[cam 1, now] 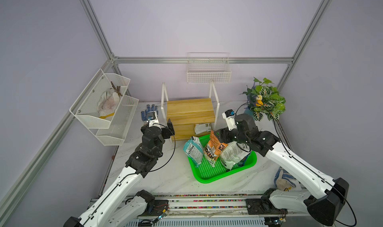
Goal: Take down the fertilizer bag from the shelf
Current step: Move the shelf to the center of the board.
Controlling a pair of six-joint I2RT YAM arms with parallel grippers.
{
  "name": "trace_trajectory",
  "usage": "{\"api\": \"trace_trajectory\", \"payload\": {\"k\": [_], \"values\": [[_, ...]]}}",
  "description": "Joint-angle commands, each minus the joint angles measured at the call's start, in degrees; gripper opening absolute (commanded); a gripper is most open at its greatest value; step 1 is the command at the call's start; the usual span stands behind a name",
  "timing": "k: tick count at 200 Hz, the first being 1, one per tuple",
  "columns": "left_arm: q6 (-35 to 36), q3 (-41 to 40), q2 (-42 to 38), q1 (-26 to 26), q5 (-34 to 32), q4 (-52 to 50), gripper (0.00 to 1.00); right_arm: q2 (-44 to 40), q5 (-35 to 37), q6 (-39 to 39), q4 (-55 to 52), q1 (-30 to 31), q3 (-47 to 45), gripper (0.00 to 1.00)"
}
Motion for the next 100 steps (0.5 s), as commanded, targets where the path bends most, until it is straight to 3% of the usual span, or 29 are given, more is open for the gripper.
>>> {"api": "trace_trajectory", "payload": {"k": [1,100], "values": [[1.1,-1.4,3.7,2.8,2.3,7.0,1.0,-0.6,0.0,-0.1,0.1,0.0,0.8,0.69],[5.2,9.1,21.9,14.4,5.1,16.2,0.99,-0.3,1.6,-1.5,0.0,0.1,0.6,0.7]]}}
